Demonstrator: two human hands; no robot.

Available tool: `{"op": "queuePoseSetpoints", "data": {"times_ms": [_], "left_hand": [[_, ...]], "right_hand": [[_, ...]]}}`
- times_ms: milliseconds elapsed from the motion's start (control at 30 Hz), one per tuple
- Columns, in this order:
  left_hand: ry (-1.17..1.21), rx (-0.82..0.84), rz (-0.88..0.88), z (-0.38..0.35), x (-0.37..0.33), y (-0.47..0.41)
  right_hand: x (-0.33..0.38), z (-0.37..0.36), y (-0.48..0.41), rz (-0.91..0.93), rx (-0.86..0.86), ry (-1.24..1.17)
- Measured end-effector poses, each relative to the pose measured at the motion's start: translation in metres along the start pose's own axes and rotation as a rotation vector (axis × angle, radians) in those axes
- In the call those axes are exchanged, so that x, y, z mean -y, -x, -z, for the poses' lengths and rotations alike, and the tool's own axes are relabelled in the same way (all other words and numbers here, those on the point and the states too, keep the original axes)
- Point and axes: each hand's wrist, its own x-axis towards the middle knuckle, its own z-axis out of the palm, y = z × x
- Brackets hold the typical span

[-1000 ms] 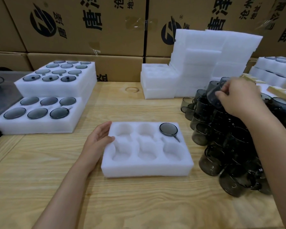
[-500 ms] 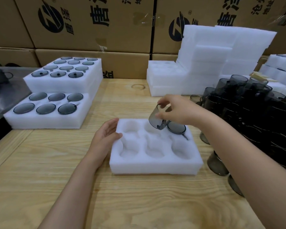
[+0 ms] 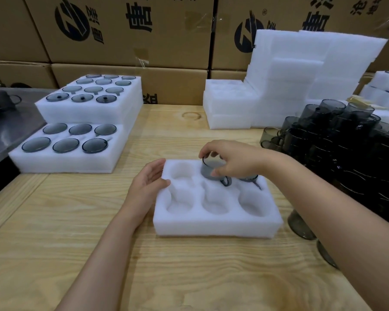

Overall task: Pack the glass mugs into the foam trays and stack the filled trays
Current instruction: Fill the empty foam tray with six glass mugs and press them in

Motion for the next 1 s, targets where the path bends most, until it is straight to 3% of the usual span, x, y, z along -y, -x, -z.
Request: {"op": "queuePoseSetpoints", "data": {"times_ms": [233,400,633,733,800,933,1000], "left_hand": [[-0.013,-0.003,-0.002,0.0,-0.001,0.001],[-0.001,-0.005,-0.019,-0.002,0.0,0.0],[0.011,0.003,-0.02,-0.001,0.001,0.0],[0.017,0.003,-0.021,-0.001,0.001,0.0],[0.014,-0.004,-0.028,-0.001,0.002,-0.001],[0.014,-0.014,-0.032,-0.002,0.001,0.0],[0.013,-0.017,-0.029,-0.002,0.0,0.0]], "right_hand": [[-0.01,-0.022,0.012,-0.023,-0.002,-0.129],[-0.008,-0.054,0.018,-0.081,0.048,0.311],[0.004,-0.055,0.03,-0.167,-0.01,0.265],[0.011,-0.041,0.056,-0.231,-0.151,0.415],[0.01,-0.031,0.086,-0.315,-0.338,0.53],[-0.004,-0.022,0.162,-0.57,-0.766,0.498],[-0.017,-0.024,0.187,-0.772,-0.767,0.426]]}}
